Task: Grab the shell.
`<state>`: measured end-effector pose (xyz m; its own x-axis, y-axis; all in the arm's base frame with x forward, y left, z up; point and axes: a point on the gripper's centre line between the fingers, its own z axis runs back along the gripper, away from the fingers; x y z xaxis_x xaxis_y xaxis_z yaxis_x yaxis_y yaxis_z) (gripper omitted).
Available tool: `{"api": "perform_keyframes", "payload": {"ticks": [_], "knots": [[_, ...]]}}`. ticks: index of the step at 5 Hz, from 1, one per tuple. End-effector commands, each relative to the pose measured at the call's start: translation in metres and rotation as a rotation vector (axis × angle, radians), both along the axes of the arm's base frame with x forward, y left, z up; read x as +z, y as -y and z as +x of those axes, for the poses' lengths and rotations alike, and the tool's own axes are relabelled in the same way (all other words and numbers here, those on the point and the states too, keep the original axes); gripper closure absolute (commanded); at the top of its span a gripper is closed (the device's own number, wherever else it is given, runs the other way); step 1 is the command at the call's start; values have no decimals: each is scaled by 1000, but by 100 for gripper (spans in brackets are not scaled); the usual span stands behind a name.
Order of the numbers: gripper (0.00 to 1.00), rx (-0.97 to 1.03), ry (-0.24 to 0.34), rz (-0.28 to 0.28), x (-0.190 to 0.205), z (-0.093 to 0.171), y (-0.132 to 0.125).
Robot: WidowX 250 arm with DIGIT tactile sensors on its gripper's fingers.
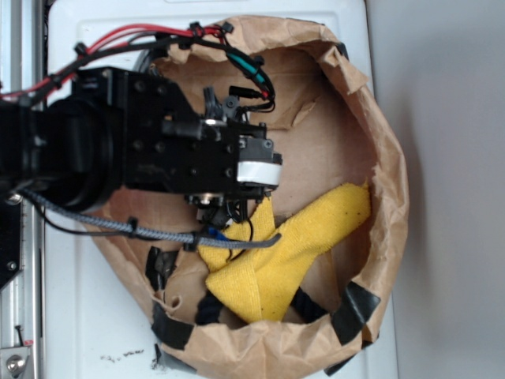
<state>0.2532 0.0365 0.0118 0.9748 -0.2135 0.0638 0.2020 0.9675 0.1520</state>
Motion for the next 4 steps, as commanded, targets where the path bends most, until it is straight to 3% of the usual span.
{"api": "perform_keyframes", "payload": {"ticks": [1, 3, 4], "knots": [[100, 34, 46, -42, 19, 13, 2], [100, 109, 79, -108, 115, 8, -9], [100, 115, 69, -89, 142, 8, -2]]}}
